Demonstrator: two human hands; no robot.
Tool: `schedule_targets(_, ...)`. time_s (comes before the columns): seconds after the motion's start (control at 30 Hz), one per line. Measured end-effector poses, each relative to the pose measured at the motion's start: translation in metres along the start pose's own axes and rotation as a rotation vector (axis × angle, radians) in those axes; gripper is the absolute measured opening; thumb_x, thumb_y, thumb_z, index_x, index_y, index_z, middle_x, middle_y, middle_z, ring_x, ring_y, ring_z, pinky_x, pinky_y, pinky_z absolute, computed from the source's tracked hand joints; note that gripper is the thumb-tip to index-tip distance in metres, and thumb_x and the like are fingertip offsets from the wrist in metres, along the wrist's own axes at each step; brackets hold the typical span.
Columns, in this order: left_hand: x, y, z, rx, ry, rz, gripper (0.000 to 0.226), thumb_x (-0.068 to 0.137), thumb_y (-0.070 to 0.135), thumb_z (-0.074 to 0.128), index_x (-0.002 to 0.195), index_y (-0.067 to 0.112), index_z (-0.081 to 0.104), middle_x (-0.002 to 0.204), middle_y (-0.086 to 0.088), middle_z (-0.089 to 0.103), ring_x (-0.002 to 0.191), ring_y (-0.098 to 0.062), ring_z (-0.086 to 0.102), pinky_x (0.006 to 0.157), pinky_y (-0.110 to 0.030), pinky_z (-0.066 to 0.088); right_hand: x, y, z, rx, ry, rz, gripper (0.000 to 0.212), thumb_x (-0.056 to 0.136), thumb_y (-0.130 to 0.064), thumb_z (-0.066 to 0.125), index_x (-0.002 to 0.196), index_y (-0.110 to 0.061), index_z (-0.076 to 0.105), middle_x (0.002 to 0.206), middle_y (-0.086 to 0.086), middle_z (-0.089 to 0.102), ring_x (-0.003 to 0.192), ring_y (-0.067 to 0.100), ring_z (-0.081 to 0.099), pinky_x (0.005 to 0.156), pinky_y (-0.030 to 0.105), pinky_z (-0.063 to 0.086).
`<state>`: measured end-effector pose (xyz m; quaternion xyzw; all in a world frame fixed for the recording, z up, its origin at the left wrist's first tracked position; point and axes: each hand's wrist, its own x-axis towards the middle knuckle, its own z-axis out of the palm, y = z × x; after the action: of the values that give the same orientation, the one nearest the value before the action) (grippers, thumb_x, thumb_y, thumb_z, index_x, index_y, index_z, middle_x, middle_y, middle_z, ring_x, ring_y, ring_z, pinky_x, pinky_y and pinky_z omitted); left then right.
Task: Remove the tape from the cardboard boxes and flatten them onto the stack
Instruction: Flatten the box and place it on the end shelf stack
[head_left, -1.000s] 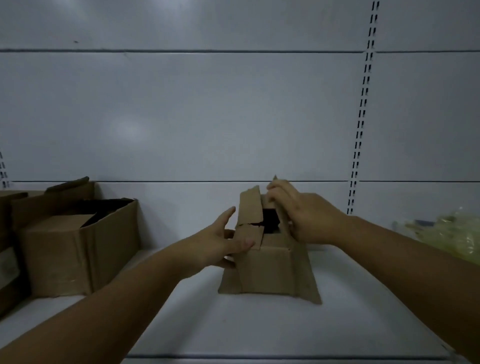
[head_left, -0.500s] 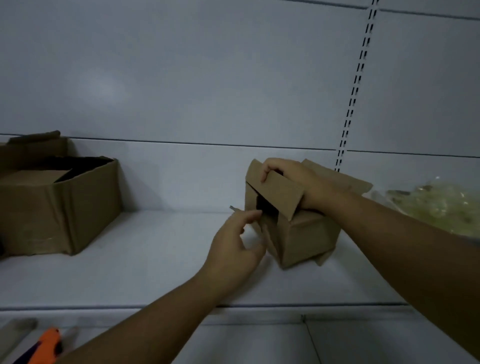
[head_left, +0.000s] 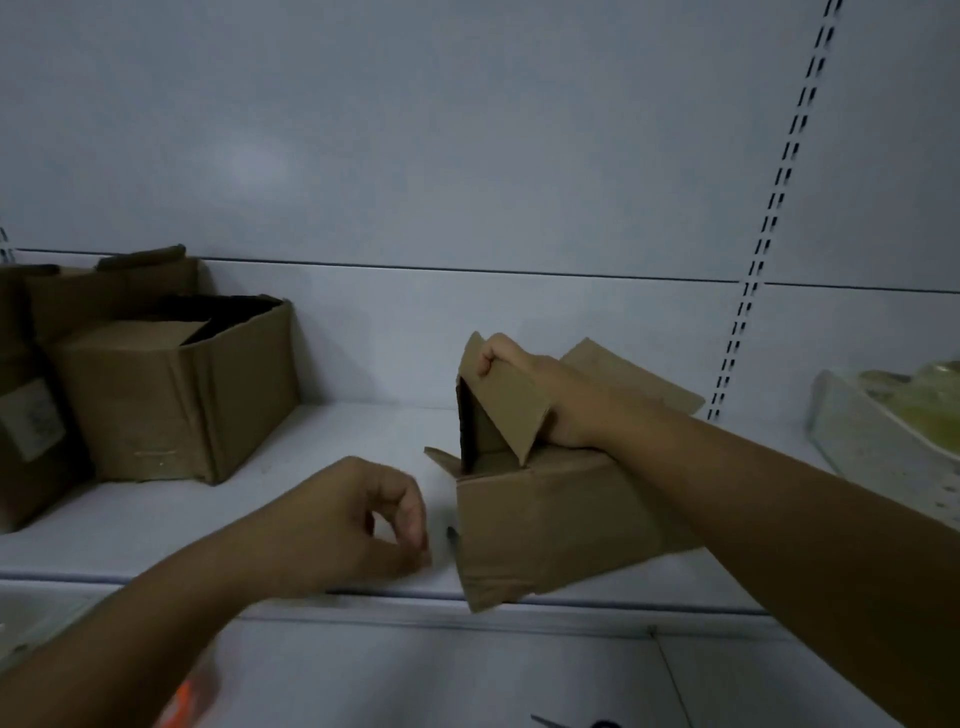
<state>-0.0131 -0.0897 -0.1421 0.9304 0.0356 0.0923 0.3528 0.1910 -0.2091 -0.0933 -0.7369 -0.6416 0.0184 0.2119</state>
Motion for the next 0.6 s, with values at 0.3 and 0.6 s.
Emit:
schedule_targets(0.3,0.010,0.048,-0.032,-0.338,0.331,-0.001,0.019,0.092,0.007,0.052,0.086,0.006,0.070,0.079,-0.011,0.073,0.073,-0.015,0.068,0.066,-0.024,0.054,0.044,0.029,0.061,-0.428,0.256,0.227,0.024,0.093,-0.025,0.046,0.108,-0.012,0.058,0.109,0.008,0.060,0.100,0.024,0.056,0.076,0.032,0.044)
schedule_targets(0.6,0.092,0.020,0.005,-0.172,0.239,-0.172,0.019,0.092,0.013,0.053,0.097,0.016,0.072,0.103,0.002,0.070,0.097,-0.012,0.062,0.087,-0.024,0.049,-0.018,0.016,0.061,0.026,-0.080,0.237,0.032,0.094,-0.038,0.047,0.119,-0.023,0.061,0.125,0.002,0.060,0.111,0.018,0.054,0.099,0.030,0.041)
